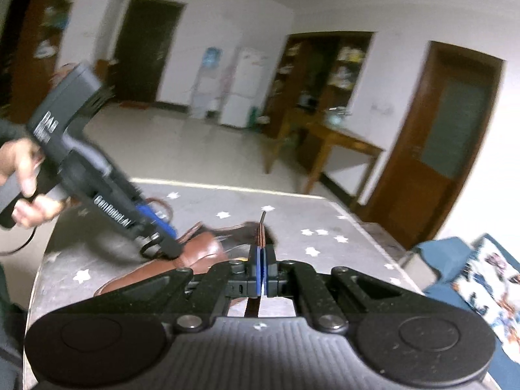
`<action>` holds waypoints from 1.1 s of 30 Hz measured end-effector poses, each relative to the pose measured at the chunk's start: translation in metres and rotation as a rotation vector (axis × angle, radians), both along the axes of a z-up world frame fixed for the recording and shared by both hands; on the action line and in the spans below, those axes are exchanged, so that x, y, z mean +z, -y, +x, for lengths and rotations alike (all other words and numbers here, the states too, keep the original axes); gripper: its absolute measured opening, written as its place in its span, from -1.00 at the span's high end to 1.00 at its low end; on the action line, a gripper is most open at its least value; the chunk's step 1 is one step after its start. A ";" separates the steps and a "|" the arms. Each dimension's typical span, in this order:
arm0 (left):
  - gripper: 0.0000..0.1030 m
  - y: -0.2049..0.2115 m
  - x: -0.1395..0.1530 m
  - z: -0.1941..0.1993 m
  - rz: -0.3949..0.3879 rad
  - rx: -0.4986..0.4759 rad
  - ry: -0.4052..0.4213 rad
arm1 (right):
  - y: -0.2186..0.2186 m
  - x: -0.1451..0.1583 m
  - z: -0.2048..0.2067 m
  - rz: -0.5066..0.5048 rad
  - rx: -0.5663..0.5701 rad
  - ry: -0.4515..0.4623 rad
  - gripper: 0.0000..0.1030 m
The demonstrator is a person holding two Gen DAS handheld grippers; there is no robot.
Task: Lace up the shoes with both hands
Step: 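Lift the lace end high above the shoe with the right gripper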
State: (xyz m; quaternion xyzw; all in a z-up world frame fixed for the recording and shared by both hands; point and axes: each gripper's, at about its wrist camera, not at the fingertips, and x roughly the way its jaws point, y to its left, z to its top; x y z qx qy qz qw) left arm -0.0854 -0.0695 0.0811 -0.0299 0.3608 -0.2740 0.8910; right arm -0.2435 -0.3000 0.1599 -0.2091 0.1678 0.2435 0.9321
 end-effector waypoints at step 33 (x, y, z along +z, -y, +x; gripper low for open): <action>0.00 0.010 -0.007 -0.027 0.262 -0.127 0.096 | 0.022 0.068 -0.061 0.016 -0.521 0.363 0.98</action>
